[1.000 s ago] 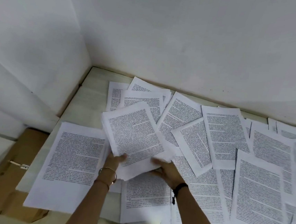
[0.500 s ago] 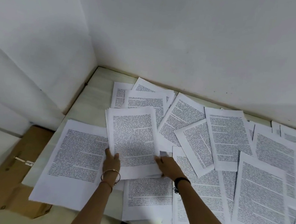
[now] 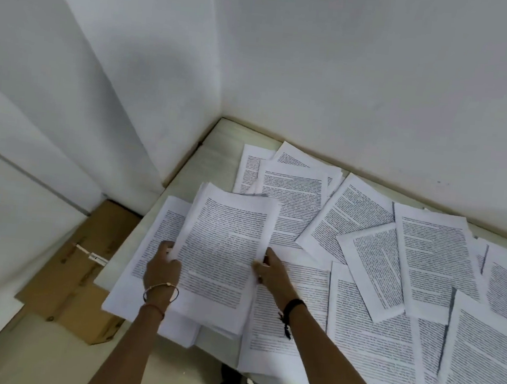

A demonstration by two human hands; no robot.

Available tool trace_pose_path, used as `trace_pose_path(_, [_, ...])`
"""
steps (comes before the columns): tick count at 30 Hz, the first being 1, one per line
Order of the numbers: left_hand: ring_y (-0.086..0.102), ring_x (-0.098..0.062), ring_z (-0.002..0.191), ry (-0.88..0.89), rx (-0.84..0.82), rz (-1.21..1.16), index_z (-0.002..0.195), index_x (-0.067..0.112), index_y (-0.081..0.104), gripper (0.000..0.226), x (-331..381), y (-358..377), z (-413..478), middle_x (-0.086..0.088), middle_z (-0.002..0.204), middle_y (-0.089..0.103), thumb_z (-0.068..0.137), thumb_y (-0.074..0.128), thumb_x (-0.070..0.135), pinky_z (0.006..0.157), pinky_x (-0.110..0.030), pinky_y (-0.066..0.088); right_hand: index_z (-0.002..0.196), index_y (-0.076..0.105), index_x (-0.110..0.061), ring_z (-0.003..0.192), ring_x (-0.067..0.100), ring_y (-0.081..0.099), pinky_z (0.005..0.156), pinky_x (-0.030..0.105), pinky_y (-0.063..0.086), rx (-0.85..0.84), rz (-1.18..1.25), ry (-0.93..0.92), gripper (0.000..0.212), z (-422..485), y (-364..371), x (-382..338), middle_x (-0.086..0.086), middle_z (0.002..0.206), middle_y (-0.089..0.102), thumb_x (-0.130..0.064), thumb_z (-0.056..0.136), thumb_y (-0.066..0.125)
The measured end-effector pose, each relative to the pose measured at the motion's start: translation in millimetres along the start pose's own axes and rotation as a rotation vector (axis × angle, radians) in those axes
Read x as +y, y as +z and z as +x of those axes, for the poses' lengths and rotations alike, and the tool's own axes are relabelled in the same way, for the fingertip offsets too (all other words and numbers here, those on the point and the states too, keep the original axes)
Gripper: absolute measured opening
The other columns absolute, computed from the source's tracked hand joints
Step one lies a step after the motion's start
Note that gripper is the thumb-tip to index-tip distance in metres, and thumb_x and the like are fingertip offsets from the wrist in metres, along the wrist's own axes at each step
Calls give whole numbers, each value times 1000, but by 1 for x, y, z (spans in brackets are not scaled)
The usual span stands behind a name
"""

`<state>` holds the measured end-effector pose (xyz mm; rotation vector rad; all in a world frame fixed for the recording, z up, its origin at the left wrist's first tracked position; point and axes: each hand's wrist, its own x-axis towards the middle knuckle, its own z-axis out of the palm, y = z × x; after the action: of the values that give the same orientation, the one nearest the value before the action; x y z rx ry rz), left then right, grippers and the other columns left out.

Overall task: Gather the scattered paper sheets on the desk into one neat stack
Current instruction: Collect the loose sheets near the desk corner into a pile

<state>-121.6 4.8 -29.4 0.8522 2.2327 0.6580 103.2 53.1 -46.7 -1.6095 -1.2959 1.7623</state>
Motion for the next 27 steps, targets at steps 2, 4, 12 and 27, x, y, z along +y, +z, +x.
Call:
trace_pose_path(2, [59, -39, 96, -55, 122, 62, 118, 16, 55, 42, -10, -19, 1, -17, 110, 63, 80, 51, -1, 79, -41, 45, 120, 52, -9, 89, 24, 63, 74, 35, 56, -16, -5, 2, 31, 2, 27, -1, 10, 99, 64, -6, 91, 60])
trace_pose_path(4, [58, -40, 99, -118, 210, 107, 116, 17, 56, 43, -22, -33, 1, -17, 111, 64, 78, 52, 0, 85, -44, 44, 118, 48, -10, 85, 22, 64, 70, 31, 59, -28, -1, 20, 36, 3, 52, -1, 6, 94, 63, -5, 87, 66])
trace_pose_path(12, [53, -40, 111, -122, 190, 48, 120, 11, 57, 46, -67, -46, 11, -20, 121, 58, 75, 54, -2, 91, -49, 46, 127, 42, -1, 95, 23, 52, 79, 24, 43, 62, -461, -60, 34, 4, 101, 7, 19, 123, 51, -2, 94, 49])
trace_pose_path(27, [56, -29, 116, 156, -168, -139, 116, 5, 60, 31, 20, 36, 39, -15, 122, 61, 85, 57, 2, 95, -28, 41, 143, 37, -22, 134, 32, 33, 99, 44, 46, 238, -1059, -235, 65, 25, 11, -1, 13, 150, 32, -30, 85, 65])
